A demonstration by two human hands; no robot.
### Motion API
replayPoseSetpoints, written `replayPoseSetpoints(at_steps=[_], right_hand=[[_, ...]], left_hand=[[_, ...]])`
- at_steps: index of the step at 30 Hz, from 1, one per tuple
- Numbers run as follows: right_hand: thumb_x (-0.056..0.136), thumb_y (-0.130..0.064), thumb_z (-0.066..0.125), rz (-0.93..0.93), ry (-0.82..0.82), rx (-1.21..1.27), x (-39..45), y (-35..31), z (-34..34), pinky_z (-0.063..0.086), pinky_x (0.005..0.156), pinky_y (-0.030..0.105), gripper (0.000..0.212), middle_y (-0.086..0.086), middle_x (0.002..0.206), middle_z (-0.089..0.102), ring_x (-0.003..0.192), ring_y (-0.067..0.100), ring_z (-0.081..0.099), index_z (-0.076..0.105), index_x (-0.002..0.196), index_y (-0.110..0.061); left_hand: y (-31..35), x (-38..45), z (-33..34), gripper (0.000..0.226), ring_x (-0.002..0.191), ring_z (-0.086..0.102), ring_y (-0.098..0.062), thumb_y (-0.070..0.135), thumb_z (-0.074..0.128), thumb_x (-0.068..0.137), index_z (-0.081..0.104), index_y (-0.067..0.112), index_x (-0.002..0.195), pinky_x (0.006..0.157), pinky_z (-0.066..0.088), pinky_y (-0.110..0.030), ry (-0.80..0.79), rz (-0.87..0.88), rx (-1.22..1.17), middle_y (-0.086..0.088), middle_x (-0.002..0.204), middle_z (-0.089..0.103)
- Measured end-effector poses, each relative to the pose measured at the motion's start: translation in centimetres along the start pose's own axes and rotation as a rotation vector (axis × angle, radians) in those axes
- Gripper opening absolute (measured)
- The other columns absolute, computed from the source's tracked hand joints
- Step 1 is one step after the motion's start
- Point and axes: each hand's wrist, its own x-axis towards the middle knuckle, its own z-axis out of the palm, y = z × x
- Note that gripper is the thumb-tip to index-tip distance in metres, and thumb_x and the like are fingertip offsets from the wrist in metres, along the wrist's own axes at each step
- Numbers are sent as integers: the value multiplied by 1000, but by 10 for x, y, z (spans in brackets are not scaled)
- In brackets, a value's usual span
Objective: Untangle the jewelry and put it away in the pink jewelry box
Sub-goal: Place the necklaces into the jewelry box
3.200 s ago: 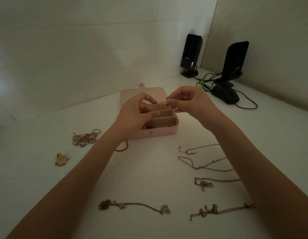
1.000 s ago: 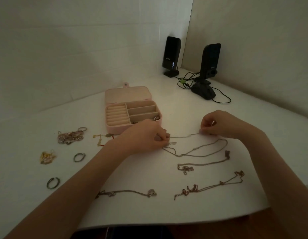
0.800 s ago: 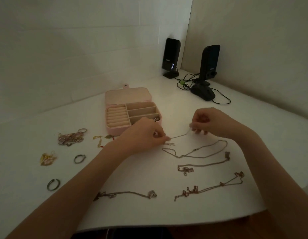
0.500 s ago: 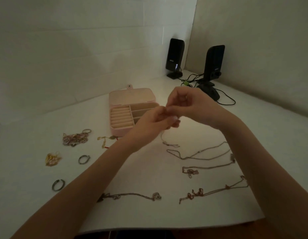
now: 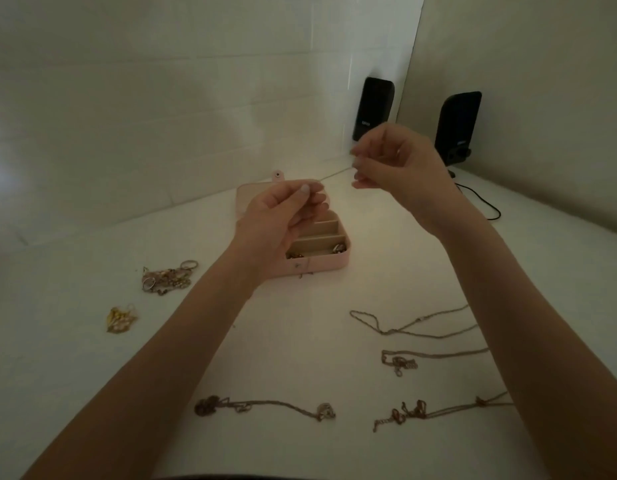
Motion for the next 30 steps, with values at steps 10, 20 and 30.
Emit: replayPoseSetpoints(at_steps=[10, 20, 30], right_hand=[[89, 6, 54, 1, 118, 268, 18, -8, 0, 56, 71, 27, 12, 11, 78, 57, 68, 12, 66, 58, 90, -5], [89, 4, 57, -8, 128, 237, 27, -4, 1, 56, 72, 28, 11, 9, 81, 56, 67, 11, 65, 59, 90, -7], [89, 4, 57, -51, 104, 313, 30, -7, 6, 55, 73, 29, 10, 9, 79, 56, 69, 13, 63, 59, 90, -5]], left_hand=[[-6, 5, -14, 21, 58, 58, -8, 9, 49, 94, 62, 11, 79, 62, 51, -19, -42, -39, 266, 6, 61, 63], [0, 5, -17, 8, 66, 58, -4, 11, 64, 85, 69, 17, 82, 62, 42, -6, 48, 267, 916, 11, 76, 64], [9, 8, -12, 8, 64, 70, -15, 5, 53, 92, 59, 9, 88, 60, 56, -23, 186, 219, 460, -9, 77, 68]])
